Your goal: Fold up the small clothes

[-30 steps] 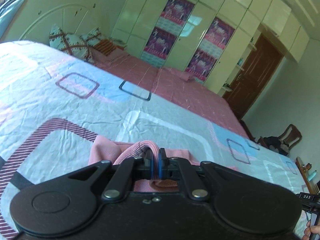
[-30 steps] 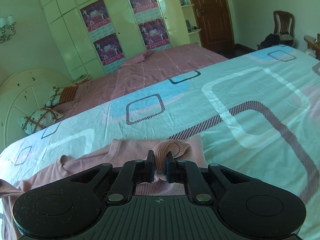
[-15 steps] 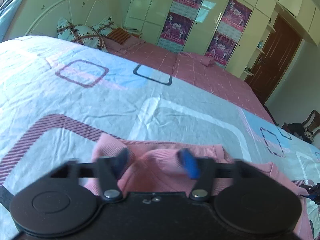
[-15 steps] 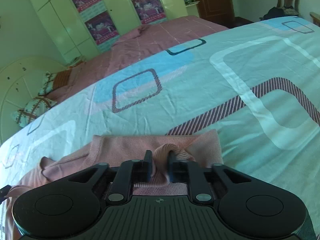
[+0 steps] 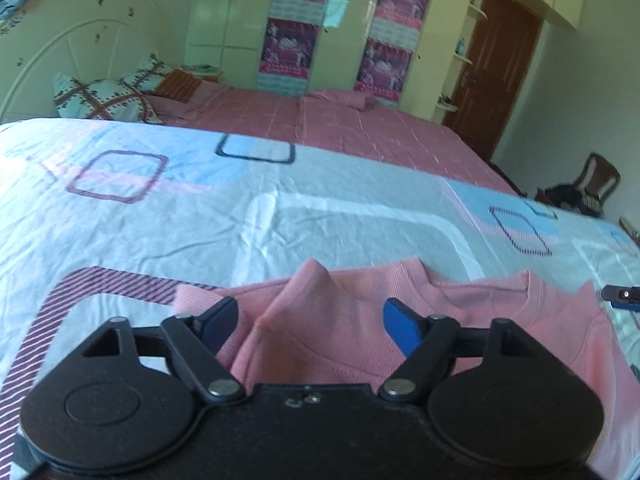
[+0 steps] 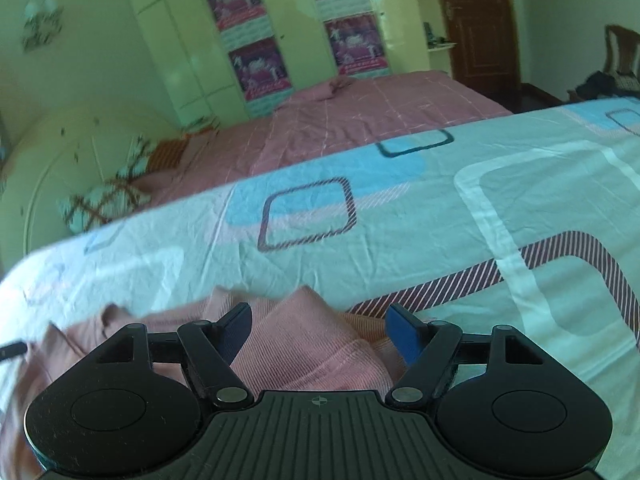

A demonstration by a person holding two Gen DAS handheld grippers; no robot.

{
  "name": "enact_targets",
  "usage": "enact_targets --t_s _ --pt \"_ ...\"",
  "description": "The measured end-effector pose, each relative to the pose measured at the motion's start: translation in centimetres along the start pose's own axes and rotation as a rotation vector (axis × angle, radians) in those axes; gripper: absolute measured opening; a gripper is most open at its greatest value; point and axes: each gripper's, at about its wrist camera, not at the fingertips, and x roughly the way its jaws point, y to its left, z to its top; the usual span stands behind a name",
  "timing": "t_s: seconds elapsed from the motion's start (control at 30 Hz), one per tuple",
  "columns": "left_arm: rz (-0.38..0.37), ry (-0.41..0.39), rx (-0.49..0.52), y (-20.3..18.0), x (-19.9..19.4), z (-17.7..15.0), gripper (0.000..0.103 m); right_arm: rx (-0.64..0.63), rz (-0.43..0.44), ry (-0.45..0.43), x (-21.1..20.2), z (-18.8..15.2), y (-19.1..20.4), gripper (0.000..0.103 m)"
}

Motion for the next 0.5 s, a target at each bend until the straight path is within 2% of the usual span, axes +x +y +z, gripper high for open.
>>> enact_targets --t_s 0.03,0.17,0.2,0.23,0.27,0.3,0.33,0.37,0.4,0.5 --pt "-0.002 0.011 0.010 -0.2 0.5 -0.1 0.069 -0.024 -0.004 0.012 0.4 -0.2 0.2 0.073" --pt "0.019 0.033 0.056 -0.7 1.7 -0.5 0.067 -0.081 -0.001 0.062 2.1 -0.8 0.2 0.073" --pt "0.021 0.040 0.065 -0.7 1.9 -0.5 0.063 -0.099 -0.004 0.073 2.5 -0.9 0.3 0.073" --pt "0.024 0.048 0.078 -0.7 2.0 -0.6 0.054 -0.127 -0.005 0.080 2.8 -1.1 0.5 0.069" --pt "0.027 0.054 0.087 -0.6 2.0 -0.7 0.042 -0.163 0.000 0.092 3.1 -1.2 0.6 0.049" --pt "0.027 0.052 0.091 -0.5 2.0 -0.8 0.036 -0.192 -0.006 0.107 3.4 -1.4 0.9 0.035" --pt "0.021 0.053 0.089 -0.4 1.9 -0.9 0.020 -0.225 -0.019 0.110 3.6 -1.5 1.1 0.031" --pt "0.019 0.051 0.082 -0.3 1.7 -0.9 0.010 -0.253 -0.026 0.110 3.6 -1.6 1.3 0.024" --pt "0.022 0.037 0.078 -0.2 1.4 -1.0 0.009 -0.270 -0.024 0.113 3.6 -1.6 1.3 0.013" --pt "0.053 -0.047 0.069 -0.2 0.1 -1.1 0.003 -0.279 -0.015 0.085 3.0 -1.5 1.2 0.009"
